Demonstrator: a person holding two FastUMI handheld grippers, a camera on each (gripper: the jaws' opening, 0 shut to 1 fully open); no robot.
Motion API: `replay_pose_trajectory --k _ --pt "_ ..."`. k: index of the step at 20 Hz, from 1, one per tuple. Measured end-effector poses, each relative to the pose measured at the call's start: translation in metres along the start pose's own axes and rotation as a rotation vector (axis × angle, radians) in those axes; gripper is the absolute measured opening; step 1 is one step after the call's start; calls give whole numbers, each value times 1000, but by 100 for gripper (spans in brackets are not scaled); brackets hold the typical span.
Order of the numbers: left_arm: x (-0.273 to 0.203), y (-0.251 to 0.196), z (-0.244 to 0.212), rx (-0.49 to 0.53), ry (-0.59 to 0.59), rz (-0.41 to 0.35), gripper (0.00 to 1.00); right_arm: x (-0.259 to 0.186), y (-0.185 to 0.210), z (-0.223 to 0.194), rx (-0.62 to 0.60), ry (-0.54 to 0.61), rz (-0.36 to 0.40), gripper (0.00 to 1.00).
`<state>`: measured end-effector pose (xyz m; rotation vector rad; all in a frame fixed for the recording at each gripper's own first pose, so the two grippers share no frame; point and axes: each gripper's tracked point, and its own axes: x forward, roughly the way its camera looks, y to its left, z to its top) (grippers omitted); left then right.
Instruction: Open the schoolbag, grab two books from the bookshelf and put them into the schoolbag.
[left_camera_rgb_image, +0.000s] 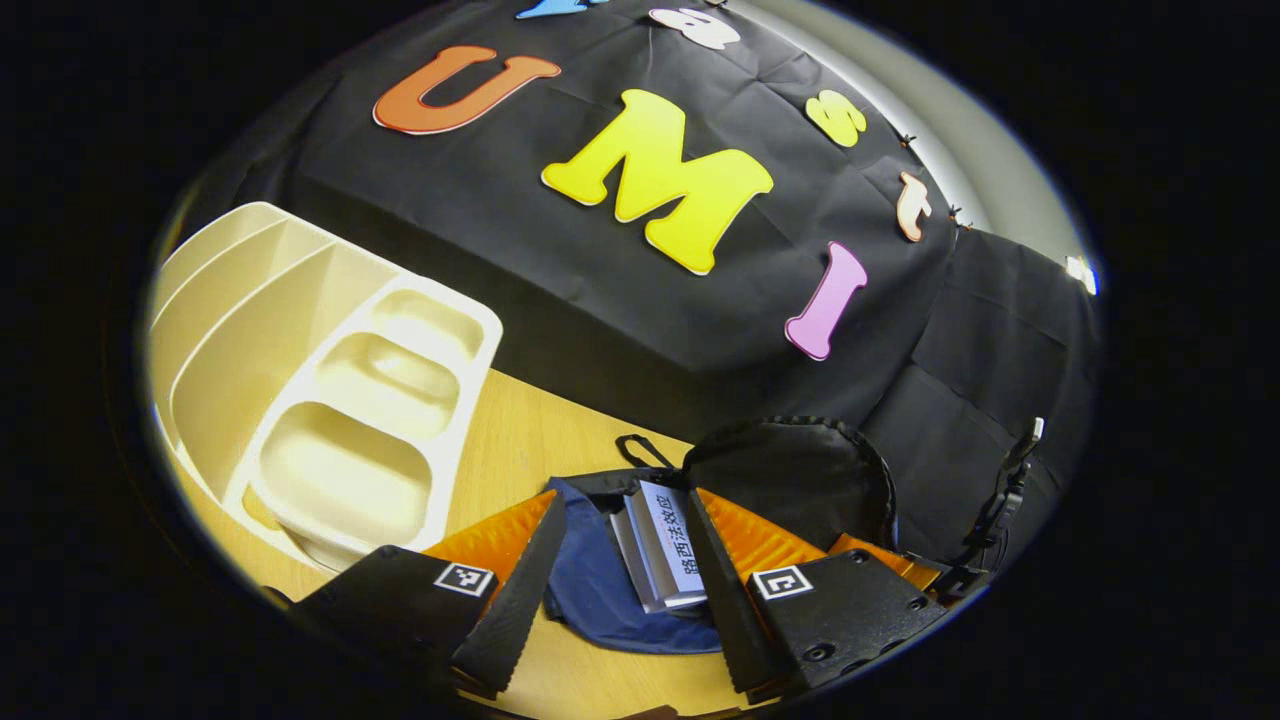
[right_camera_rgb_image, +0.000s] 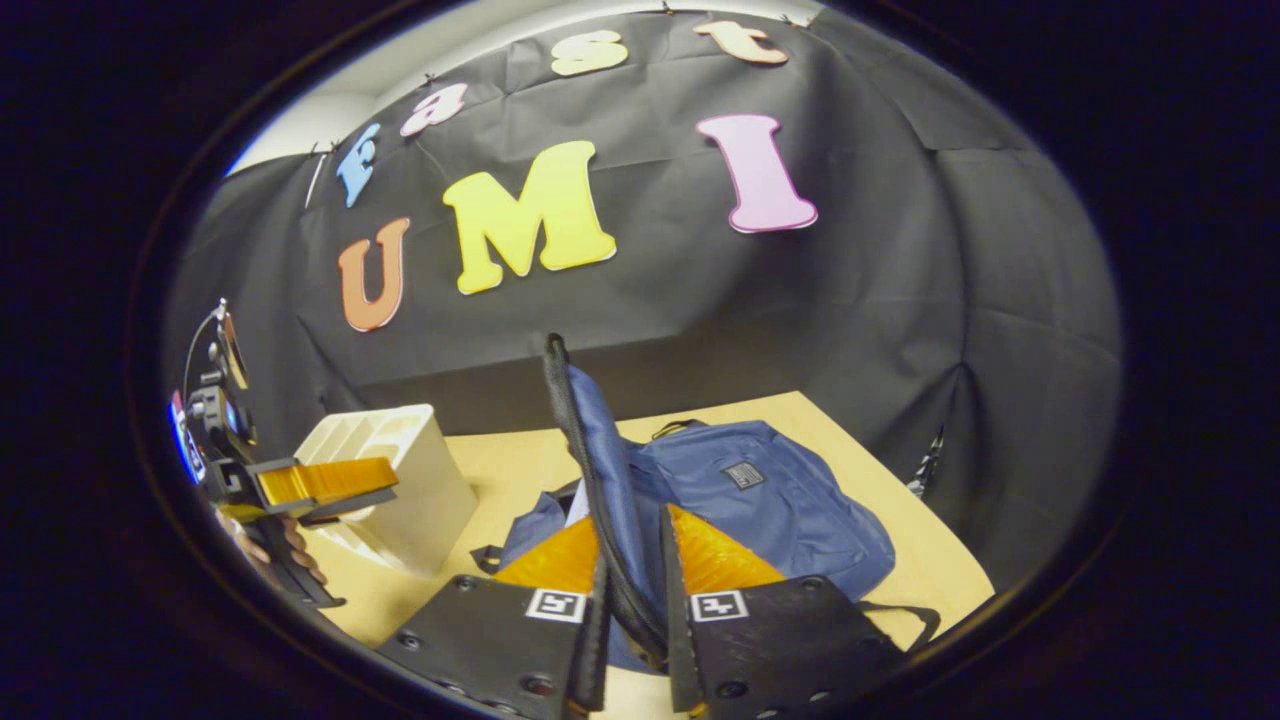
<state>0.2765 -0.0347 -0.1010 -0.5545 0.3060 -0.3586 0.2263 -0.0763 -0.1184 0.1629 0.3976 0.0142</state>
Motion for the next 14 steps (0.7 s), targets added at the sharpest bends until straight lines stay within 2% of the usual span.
replay_pose_trajectory --k 1,2,6,7,9,10,12,14 --pt "-9 7 3 25 -21 23 79 -2 2 -5 -7 9 -10 29" --pt "-14 10 5 55 -40 39 79 -2 3 -9 -9 17 -16 31" --pt "-44 19 13 203 -114 76 79 5 2 -17 1 24 -49 31" --pt "-52 22 15 229 -134 93 79 5 3 -22 6 30 -52 35" --pt "-67 28 18 278 -168 134 79 6 2 -30 -6 33 -69 48" --pt "-73 31 19 301 -185 157 80 4 3 -33 -15 36 -73 63" --pt "-85 34 25 315 -212 189 84 3 9 -40 -29 42 -68 77" --pt "-96 38 20 309 -218 199 91 2 13 -44 -45 37 -71 83"
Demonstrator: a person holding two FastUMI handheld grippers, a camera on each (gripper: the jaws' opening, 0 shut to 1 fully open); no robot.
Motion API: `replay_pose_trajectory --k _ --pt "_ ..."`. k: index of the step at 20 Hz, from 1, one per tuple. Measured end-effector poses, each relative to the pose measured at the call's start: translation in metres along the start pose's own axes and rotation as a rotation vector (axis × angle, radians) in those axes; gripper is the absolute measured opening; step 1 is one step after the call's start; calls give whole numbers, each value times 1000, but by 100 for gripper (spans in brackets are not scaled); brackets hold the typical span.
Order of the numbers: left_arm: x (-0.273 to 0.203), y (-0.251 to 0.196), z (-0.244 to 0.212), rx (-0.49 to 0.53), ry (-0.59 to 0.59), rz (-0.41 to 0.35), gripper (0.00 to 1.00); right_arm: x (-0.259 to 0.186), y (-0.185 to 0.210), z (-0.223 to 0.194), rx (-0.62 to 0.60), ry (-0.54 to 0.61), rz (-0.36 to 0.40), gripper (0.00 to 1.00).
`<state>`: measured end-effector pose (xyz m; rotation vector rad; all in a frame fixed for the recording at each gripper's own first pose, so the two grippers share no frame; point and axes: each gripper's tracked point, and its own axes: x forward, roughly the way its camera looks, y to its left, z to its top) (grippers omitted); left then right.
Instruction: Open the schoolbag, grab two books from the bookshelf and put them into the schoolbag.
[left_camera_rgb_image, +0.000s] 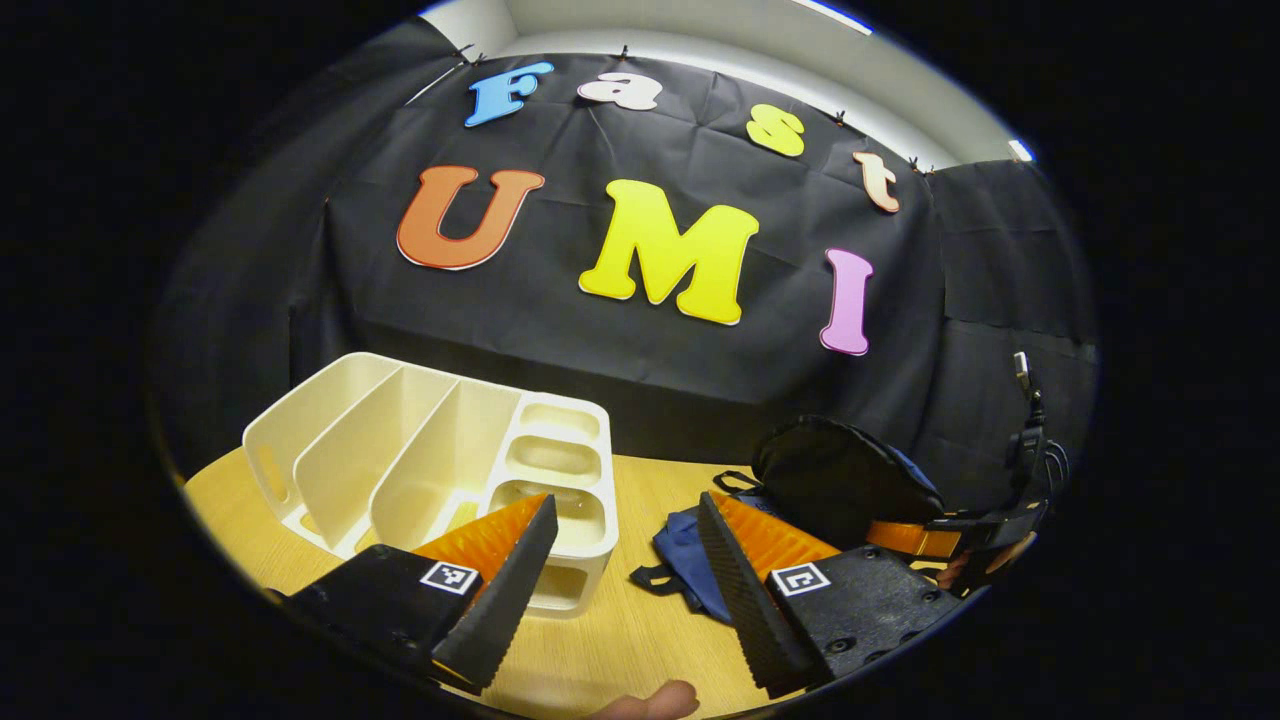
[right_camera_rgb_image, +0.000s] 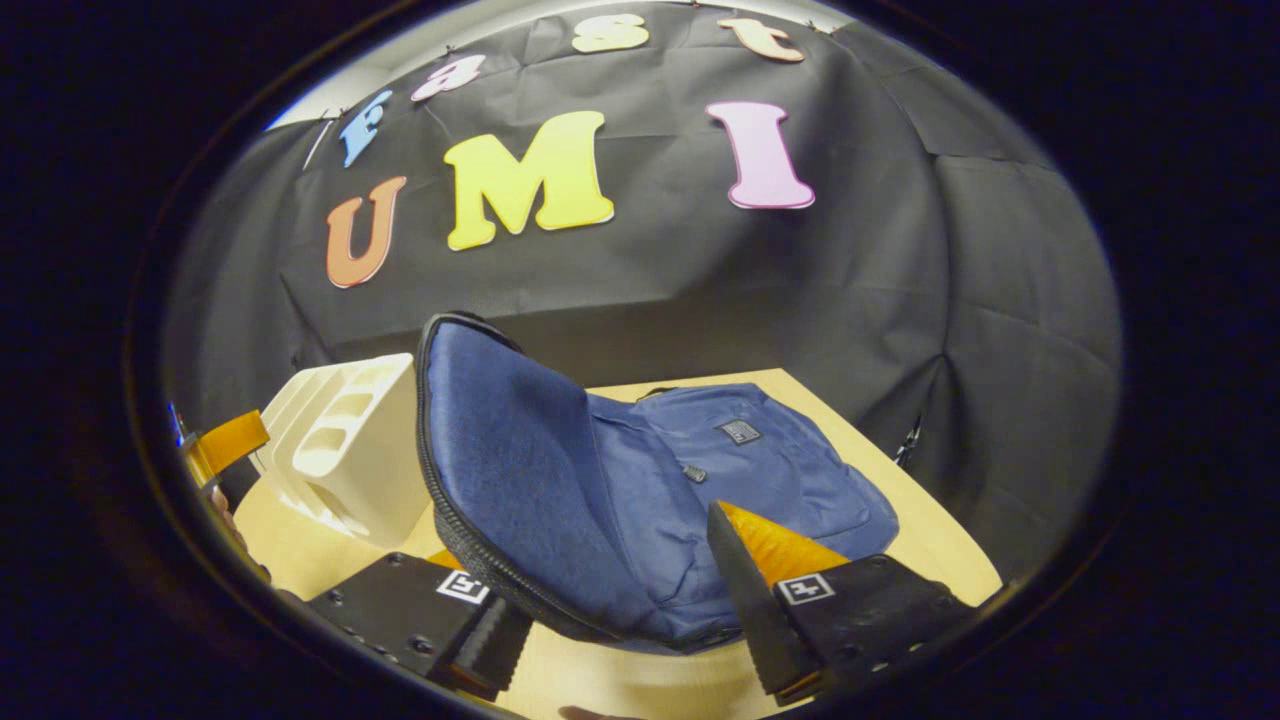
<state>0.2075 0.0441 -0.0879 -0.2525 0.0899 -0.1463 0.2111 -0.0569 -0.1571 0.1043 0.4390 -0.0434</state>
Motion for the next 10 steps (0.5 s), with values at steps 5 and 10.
replay_pose_trajectory --k 5,10 --pt "-32 25 -18 16 -9 94 98 -13 8 -4 -53 -53 -23 95" --pt "-75 40 -38 45 8 156 98 -47 26 -14 -26 -88 5 95"
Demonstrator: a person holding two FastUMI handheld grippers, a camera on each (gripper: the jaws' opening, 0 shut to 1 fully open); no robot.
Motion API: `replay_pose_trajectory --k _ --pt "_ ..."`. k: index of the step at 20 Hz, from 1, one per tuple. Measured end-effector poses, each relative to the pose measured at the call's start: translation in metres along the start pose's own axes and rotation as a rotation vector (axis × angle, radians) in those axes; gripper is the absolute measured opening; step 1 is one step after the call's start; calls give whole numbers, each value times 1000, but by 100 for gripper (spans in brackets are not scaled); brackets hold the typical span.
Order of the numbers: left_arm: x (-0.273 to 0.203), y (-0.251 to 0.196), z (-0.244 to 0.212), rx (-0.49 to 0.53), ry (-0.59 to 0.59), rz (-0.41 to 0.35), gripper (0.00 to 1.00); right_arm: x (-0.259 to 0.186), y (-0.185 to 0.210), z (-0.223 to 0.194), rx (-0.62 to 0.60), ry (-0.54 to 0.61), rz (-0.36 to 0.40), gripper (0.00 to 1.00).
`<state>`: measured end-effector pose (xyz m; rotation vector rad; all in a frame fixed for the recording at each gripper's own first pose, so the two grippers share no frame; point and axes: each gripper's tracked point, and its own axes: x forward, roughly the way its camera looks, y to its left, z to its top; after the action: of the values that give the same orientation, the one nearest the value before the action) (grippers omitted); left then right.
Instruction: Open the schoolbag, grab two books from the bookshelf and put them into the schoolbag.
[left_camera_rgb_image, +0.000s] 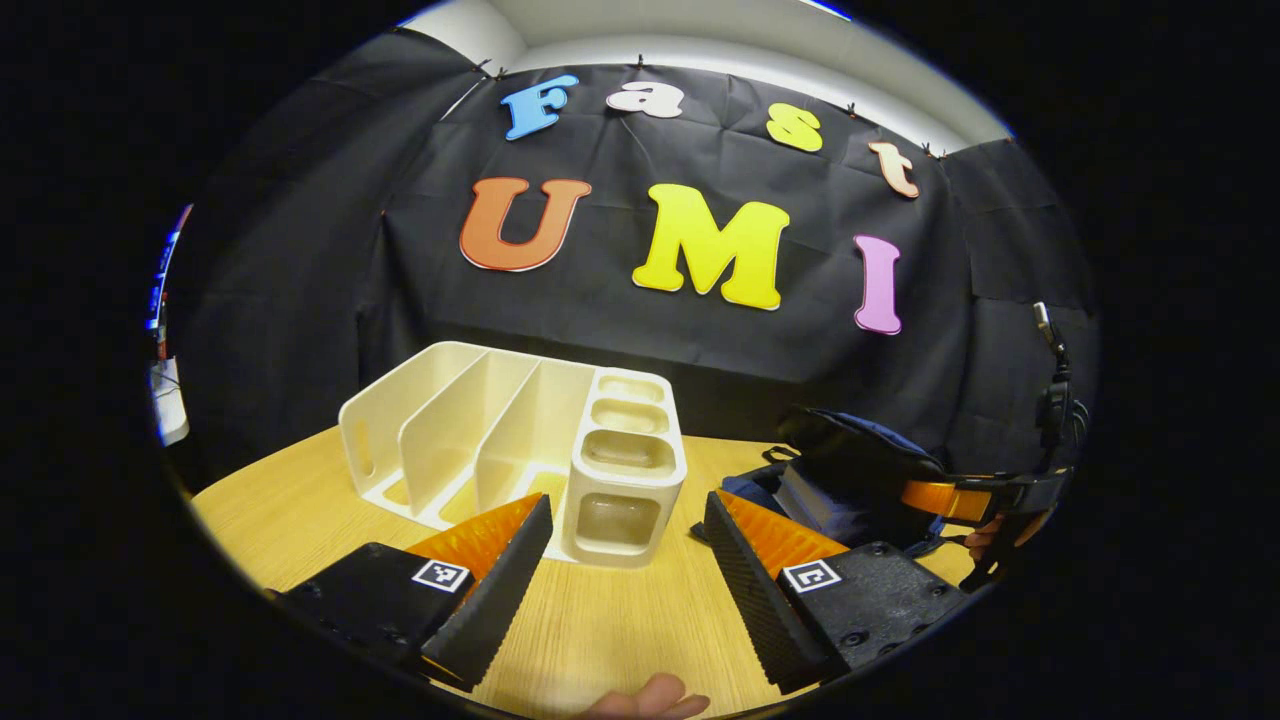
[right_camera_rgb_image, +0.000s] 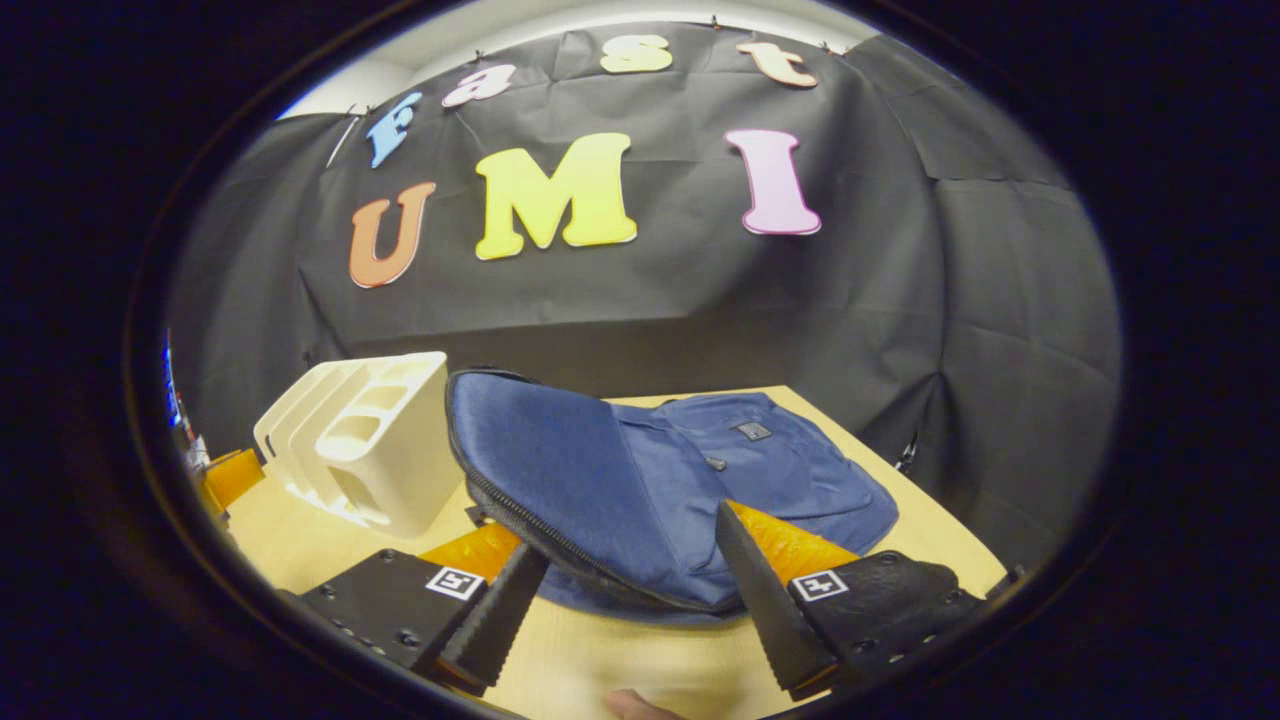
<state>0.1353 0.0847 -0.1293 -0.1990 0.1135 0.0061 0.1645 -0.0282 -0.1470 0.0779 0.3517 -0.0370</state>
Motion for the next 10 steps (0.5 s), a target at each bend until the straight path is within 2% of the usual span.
replay_pose_trajectory --k 1,4,6,10 --pt "-7 0 -2 0 5 -1 98 -10 3 1 -7 -14 3 98" --pt "-33 0 7 1 -17 -4 98 -49 14 5 -28 -63 24 95" --pt "-51 1 20 15 -46 17 97 -79 19 15 -42 -116 30 98" --pt "-78 -17 40 40 -80 -4 97 -134 25 30 -60 -220 48 95"
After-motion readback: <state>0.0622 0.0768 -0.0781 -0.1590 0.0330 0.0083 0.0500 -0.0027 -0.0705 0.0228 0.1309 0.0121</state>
